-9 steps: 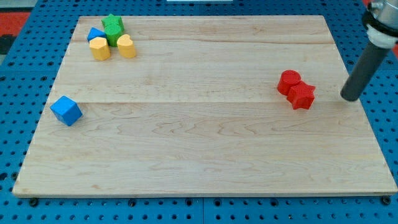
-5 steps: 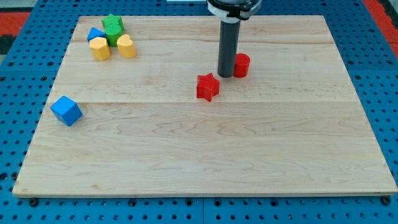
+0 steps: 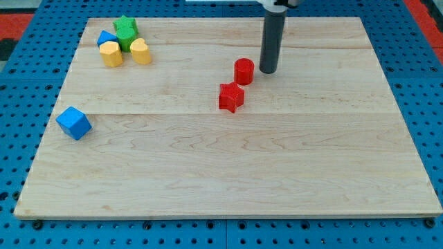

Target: Push the red circle towards the center

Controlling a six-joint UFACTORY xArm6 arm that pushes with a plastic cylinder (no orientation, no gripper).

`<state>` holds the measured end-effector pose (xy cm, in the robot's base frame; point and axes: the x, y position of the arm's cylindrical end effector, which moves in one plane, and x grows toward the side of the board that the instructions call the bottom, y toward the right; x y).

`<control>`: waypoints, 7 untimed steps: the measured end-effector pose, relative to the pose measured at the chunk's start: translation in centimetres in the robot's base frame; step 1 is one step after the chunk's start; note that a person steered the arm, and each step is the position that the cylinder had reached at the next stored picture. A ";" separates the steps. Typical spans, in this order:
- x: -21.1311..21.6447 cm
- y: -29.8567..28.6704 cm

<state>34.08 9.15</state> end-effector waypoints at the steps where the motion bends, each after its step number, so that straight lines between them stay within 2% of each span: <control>1: -0.1 -2.2; 2: -0.1 -7.2; 3: -0.1 -9.4; 7: -0.1 -12.1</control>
